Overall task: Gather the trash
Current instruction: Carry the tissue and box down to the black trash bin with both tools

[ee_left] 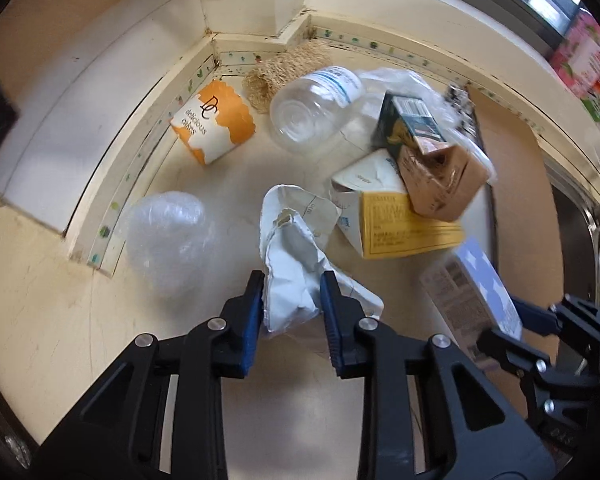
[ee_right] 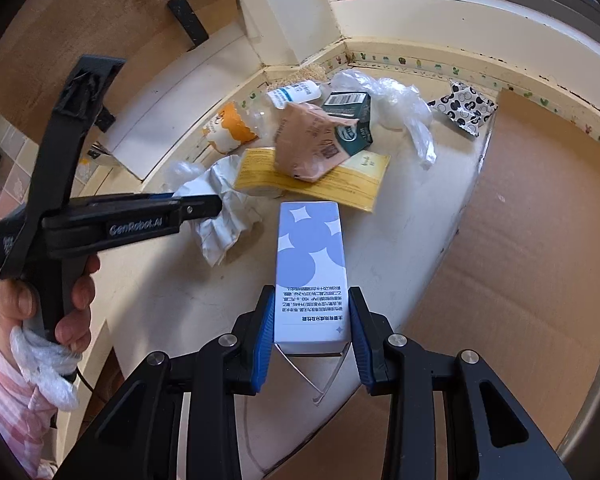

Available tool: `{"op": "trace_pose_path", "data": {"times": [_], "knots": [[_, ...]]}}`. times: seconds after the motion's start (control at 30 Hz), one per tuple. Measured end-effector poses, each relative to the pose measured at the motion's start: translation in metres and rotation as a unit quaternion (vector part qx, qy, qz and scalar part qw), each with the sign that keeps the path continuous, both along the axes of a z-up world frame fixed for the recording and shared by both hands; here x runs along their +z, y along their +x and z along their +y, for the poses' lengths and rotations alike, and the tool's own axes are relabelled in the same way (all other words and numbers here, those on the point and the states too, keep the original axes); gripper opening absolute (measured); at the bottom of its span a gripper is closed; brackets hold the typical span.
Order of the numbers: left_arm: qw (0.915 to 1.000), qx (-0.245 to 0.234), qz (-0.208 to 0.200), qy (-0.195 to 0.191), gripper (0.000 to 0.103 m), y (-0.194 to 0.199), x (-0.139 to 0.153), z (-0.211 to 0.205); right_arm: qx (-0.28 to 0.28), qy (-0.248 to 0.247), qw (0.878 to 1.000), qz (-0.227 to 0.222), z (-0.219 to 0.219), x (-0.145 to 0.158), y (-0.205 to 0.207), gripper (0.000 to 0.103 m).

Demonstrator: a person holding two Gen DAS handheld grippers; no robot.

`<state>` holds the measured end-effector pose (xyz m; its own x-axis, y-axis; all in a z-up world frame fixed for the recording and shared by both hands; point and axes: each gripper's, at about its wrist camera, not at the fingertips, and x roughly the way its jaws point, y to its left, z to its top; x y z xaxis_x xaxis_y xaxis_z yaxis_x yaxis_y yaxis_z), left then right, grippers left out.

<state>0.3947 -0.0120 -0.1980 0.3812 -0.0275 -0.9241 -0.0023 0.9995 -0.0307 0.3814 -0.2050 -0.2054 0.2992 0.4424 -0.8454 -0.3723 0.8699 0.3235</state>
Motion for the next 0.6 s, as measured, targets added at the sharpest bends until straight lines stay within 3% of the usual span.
{"op": "trace_pose_path", "data": {"times": [0.3,0.6], "knots": [[0.9976,-0.053,-0.035,-0.026,0.024,-0.098,0.051,0.000,-0.025,0.006,0.999,-0.019,0.019,0.036,-0.069,0.034],[0.9919,-0.107,-0.057,-0.038,0.024,-0.210,0.087,0.014,-0.075,0.013,0.996,-0.044,0.044,0.076,-0.183,0.034]]}}
